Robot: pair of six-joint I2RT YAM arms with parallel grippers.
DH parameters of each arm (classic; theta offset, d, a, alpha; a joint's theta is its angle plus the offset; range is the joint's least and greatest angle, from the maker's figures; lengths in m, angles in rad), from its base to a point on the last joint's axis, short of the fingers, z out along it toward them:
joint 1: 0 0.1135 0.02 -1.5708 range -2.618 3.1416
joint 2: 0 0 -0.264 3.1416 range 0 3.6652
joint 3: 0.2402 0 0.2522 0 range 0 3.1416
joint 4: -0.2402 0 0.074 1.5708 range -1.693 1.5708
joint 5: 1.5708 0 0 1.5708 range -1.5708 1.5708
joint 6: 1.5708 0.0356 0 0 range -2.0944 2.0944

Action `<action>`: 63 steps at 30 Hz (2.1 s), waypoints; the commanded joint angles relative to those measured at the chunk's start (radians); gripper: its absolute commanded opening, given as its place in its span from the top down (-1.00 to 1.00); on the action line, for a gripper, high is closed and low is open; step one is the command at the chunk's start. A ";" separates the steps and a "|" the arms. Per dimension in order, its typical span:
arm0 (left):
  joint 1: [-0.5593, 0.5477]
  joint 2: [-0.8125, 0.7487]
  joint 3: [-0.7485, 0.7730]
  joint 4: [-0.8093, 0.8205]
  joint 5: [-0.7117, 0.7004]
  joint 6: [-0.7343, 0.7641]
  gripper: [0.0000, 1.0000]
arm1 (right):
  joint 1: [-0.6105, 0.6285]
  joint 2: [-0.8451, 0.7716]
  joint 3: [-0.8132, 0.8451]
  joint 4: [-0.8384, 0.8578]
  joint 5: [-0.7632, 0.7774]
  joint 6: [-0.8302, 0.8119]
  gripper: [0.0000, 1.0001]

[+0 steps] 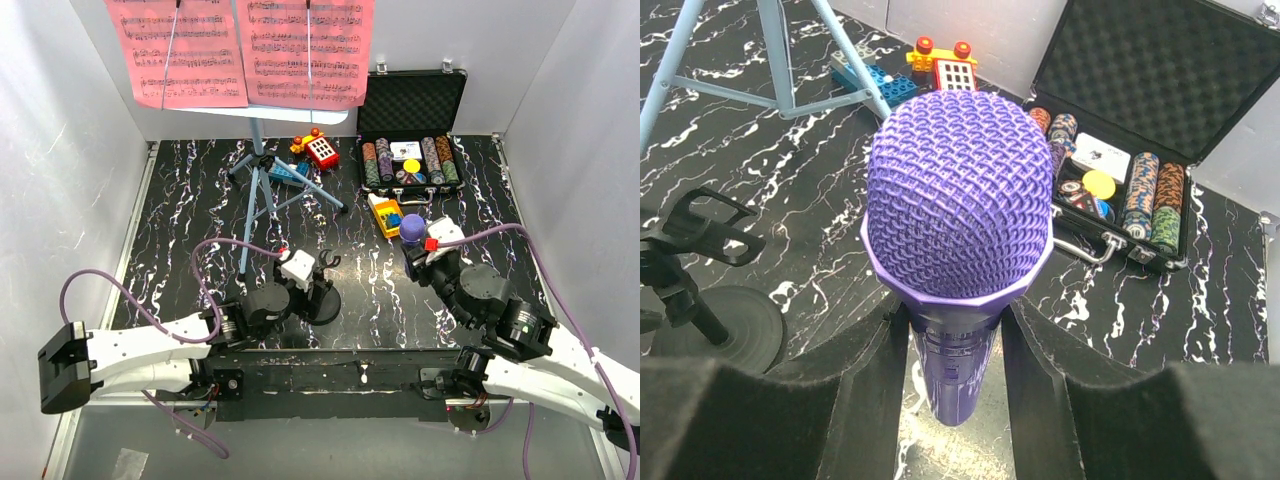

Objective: Pack up the instrument practice props

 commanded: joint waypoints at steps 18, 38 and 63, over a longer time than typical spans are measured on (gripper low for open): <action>-0.001 -0.106 -0.295 0.305 0.088 -0.045 -0.27 | 0.004 -0.063 -0.059 0.050 -0.003 0.018 0.97; 0.000 0.295 -0.267 0.768 -0.002 0.012 0.22 | 0.003 -0.059 -0.096 0.074 0.018 0.013 0.97; 0.007 0.380 -0.255 0.857 -0.016 0.024 1.00 | 0.004 -0.048 -0.082 0.033 0.006 0.039 0.97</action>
